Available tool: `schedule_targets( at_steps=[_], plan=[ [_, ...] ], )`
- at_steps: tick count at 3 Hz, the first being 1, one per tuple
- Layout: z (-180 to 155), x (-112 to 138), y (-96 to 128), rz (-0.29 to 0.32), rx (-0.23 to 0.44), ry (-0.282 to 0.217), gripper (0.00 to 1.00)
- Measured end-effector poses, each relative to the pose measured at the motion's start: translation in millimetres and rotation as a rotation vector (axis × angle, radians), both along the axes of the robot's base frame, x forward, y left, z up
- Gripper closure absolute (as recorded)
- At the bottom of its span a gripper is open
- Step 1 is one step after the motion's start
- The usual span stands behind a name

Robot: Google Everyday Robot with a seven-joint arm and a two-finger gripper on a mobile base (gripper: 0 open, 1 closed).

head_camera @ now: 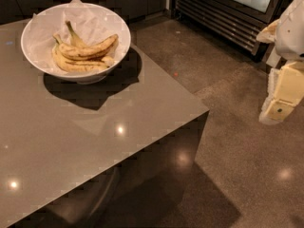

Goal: Pick banana from white bowl

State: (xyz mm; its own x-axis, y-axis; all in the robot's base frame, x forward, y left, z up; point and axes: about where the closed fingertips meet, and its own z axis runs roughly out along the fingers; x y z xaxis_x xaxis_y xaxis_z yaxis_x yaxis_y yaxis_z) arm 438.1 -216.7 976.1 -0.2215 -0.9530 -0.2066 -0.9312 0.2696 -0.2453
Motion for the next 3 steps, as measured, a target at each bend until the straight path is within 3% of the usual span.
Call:
schedule_targets(
  at_steps=[2, 3],
  plan=[
    [13.2, 14.4, 7.3, -0.021, -0.021, -0.021, 0.00],
    [28.0, 45.2, 16.8, -0.021, -0.045, -0.020, 0.00]
  ],
)
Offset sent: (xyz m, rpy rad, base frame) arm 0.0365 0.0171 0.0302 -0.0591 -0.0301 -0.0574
